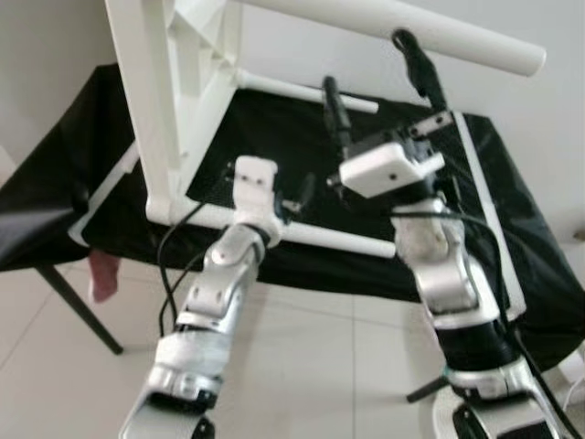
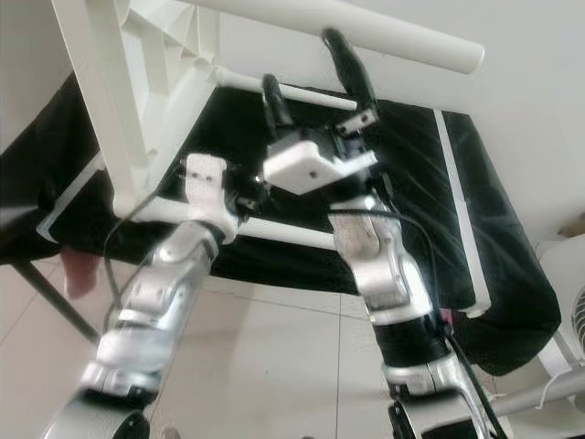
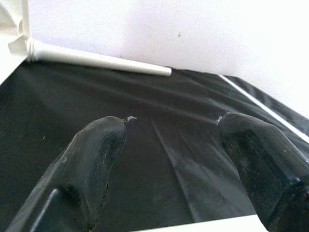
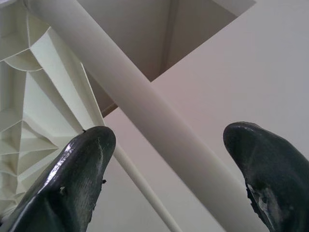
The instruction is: Building children table
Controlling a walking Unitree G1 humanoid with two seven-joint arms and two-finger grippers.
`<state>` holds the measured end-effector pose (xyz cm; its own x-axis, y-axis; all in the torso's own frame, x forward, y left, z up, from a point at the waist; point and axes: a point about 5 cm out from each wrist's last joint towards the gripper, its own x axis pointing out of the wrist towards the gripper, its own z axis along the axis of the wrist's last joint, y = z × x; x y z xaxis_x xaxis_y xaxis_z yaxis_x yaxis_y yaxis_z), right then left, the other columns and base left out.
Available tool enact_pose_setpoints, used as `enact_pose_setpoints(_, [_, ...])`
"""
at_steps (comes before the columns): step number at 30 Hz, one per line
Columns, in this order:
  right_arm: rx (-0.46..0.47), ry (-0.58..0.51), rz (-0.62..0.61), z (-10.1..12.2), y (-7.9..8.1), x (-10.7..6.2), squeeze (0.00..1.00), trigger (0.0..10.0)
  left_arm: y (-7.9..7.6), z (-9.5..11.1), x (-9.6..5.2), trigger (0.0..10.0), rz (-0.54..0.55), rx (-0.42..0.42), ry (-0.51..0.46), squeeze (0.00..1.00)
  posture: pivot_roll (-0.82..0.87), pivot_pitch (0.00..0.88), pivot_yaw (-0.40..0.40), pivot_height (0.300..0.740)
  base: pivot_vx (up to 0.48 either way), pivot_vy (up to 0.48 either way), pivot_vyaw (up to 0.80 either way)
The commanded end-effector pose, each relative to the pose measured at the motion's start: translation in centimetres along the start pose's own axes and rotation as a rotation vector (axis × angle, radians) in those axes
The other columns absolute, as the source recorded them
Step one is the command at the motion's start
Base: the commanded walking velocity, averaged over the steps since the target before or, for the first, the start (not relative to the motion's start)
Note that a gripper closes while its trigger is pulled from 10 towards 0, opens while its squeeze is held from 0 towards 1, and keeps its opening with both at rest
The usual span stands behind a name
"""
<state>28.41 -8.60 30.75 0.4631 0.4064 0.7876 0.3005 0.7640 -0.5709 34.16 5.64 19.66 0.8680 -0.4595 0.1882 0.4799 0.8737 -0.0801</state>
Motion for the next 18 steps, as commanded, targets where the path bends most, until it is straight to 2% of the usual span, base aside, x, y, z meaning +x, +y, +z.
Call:
enact_pose_setpoints(1, [-0.017,0.012,0.02,-0.4,0.0,0.3,0.0,10.0,-0.1,-0.3,0.4,10.0,0.01,-0.005,0.015,0.0,0.06,0.073,-0.075,0.74,0.0,0.0,0.0])
enact_pose_setpoints(6, [-0.055,0.029,0.025,-0.6,0.1,1.3,0.0,10.0,0.4,-0.7,1.2,10.0,0.036,-0.02,0.037,0.0,0.06,0.076,-0.076,0.74,0.0,0.0,0.0])
enact_pose_setpoints(8, [-0.078,0.055,0.034,-1.0,0.3,1.9,0.0,10.0,1.2,-1.1,1.7,10.0,0.075,-0.056,0.06,0.0,0.05,0.081,-0.072,0.74,0.0,0.0,0.0])
enact_pose_setpoints(13, [-0.125,0.083,0.046,-1.4,0.4,3.0,0.0,10.0,2.2,-1.2,2.4,10.0,0.119,-0.076,0.074,0.0,0.04,0.093,-0.066,0.74,0.0,0.0,0.0])
enact_pose_setpoints(18, [-0.177,0.1,0.031,-1.8,0.4,4.0,0.0,10.0,2.4,-1.0,3.1,10.0,0.118,-0.094,0.071,0.0,0.03,0.102,-0.064,0.74,0.0,0.0,0.0])
